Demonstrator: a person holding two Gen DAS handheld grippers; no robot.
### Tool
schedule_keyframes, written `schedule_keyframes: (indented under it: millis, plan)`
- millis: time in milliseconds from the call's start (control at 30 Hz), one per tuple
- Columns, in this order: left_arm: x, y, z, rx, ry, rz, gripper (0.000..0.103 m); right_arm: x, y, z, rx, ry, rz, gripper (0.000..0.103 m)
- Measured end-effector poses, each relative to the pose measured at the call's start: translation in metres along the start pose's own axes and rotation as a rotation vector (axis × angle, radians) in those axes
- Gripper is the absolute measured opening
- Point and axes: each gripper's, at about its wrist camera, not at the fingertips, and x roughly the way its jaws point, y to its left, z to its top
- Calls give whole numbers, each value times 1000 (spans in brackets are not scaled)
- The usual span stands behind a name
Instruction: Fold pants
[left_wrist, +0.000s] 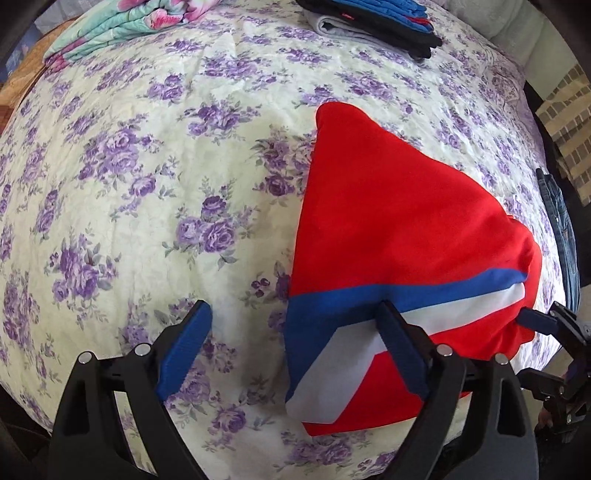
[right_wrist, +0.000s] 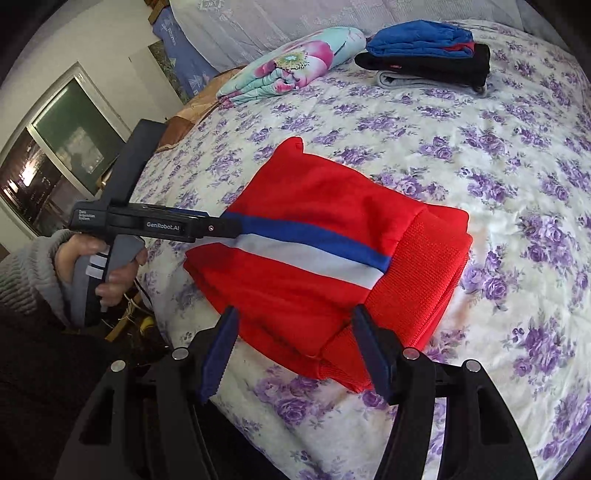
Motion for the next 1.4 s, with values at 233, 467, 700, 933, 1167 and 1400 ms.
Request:
schedule_keyframes:
  millis: [233,467,700,933,1167,1400]
  plan:
    - [-27,-5,16,-21,-93,28,87,-22,11,1,-107,-47,24,65]
    - [-22,-32,70,54,-129,71,88,-19,20,19,-94,-59,135,66]
    - [18,-37,97,139,-66,76,89,28,48,27,-91,18,132,66]
    - [45,-32,98,173,-37,26,95,46,57,4,-137,45,19,66]
    - [11,-12,98,133,-91,-70,93,32,76,13,-112,-13,15,66]
    - [-3,22,74,121,-59,-110,93,68,114,26,-180,33,121,66]
